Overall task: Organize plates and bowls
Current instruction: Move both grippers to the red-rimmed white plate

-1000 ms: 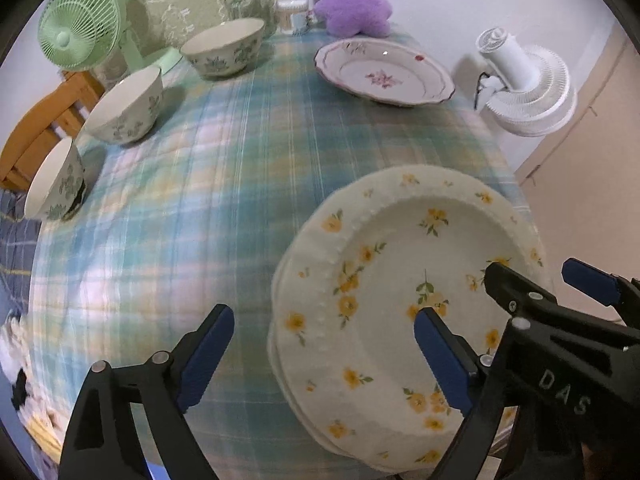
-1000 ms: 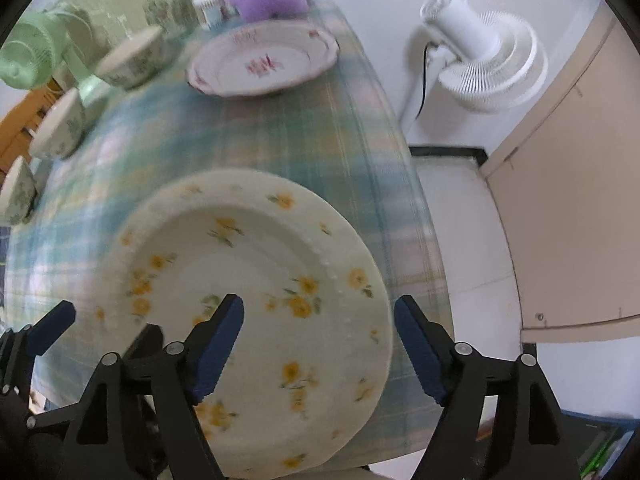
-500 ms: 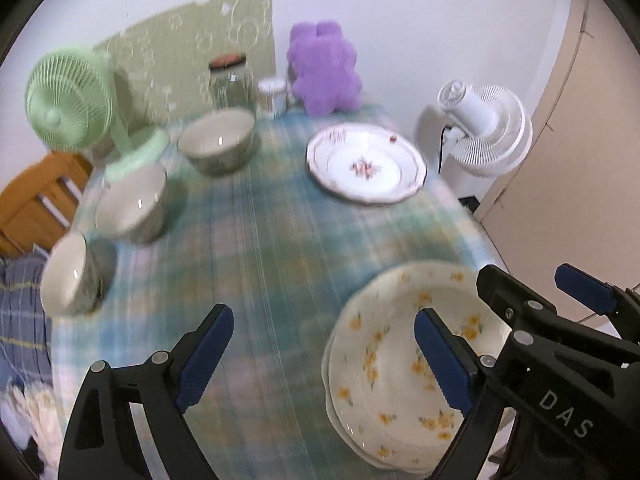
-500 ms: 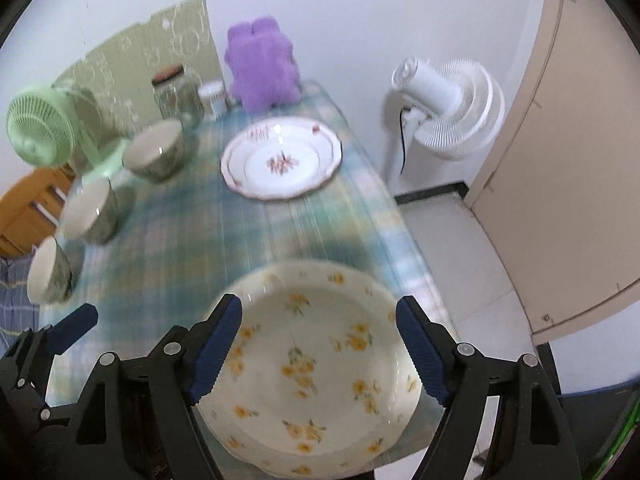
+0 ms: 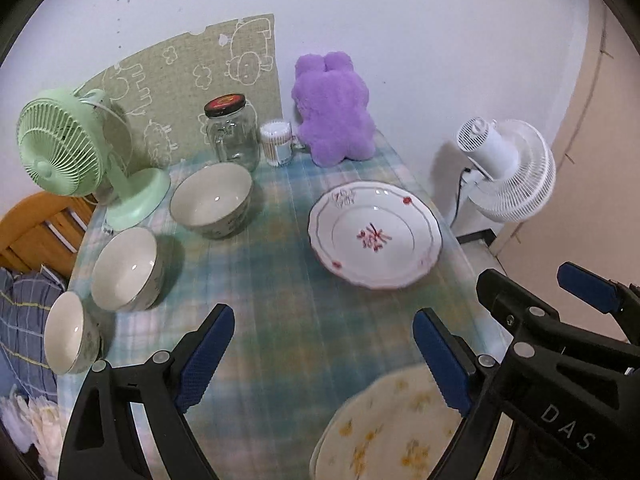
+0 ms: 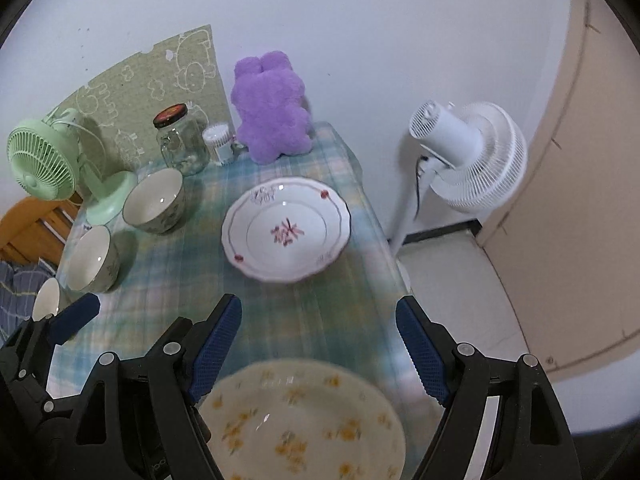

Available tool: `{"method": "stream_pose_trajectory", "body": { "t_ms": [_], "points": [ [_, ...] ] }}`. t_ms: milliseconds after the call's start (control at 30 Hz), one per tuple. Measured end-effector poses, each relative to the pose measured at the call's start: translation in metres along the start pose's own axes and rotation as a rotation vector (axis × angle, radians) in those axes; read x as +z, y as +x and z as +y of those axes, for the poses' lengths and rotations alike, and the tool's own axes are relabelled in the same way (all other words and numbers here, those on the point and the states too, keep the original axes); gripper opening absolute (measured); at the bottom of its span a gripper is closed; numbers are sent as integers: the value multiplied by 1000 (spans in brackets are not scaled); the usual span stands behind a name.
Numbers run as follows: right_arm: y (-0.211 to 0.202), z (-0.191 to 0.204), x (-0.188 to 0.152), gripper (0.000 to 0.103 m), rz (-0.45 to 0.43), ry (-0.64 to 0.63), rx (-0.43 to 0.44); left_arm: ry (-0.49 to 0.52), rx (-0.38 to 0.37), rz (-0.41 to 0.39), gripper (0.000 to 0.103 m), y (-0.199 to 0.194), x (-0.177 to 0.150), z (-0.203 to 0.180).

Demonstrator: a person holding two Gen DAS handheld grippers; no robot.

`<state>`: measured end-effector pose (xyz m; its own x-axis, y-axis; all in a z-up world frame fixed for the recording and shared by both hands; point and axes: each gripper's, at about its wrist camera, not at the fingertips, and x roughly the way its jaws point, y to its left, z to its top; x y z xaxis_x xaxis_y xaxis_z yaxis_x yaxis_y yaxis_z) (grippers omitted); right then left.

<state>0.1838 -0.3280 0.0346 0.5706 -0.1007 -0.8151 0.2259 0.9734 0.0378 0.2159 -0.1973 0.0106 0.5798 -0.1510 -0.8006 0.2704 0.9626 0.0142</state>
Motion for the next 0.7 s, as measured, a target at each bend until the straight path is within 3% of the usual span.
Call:
{"method": "stream_pose_trajectory", "body": {
  "t_ms": [400, 700],
  "points": [
    [86, -25, 55, 82, 11, -23, 62, -128, 94, 36, 84, 75, 41, -15],
    [153, -22, 81, 82, 50, -35, 86, -140, 133, 88, 79, 139, 63, -21]
  ]
}}
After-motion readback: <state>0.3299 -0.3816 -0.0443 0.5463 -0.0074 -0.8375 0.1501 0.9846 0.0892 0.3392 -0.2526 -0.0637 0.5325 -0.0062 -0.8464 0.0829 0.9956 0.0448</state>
